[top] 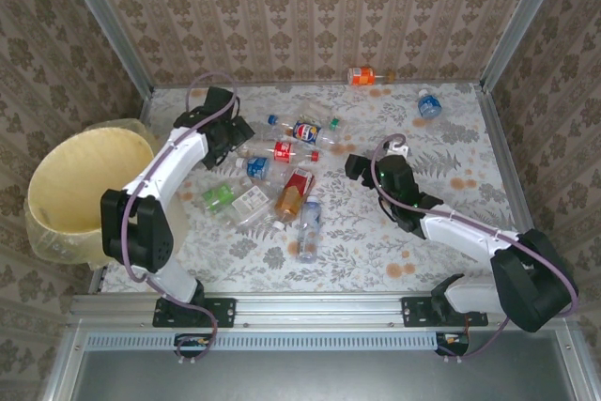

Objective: Put the plastic bottles in the bin

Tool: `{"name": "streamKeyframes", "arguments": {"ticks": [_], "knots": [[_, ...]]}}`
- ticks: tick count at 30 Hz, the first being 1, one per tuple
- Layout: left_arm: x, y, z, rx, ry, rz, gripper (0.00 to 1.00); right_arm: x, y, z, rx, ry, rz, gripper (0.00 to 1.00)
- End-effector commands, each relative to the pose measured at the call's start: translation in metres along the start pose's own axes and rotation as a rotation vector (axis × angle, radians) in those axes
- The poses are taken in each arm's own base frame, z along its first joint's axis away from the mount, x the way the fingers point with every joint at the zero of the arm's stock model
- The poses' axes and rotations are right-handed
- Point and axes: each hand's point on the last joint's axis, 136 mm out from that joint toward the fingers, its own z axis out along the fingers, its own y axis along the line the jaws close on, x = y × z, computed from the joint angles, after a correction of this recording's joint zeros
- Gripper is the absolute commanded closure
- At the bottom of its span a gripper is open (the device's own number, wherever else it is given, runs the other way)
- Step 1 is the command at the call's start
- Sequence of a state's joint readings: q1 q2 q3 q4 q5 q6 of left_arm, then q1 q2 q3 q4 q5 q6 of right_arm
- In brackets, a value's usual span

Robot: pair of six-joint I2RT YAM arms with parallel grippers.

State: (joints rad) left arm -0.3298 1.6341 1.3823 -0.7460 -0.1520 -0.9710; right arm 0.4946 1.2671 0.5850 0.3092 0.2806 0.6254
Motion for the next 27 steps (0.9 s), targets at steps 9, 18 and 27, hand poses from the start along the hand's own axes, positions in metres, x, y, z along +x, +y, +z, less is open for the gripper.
{"name": "streamKeyframes", "arguments": {"ticks": [9,18,27], "knots": [[0.044,0.052,-0.004,-0.131,0.115,-0.016,0.00,-0.003,-0.012,-0.014,0.013,-0.026,0.016,0.00],[0.080,0.078,0.006,-0.103,0.197,-0.041,0.00,-0.002,-0.008,-0.010,-0.001,-0.016,0.020,0.00],[0.087,0.082,0.023,-0.095,0.180,-0.271,0.00,-0.001,-0.006,-0.008,-0.008,-0.009,0.022,0.00]]}}
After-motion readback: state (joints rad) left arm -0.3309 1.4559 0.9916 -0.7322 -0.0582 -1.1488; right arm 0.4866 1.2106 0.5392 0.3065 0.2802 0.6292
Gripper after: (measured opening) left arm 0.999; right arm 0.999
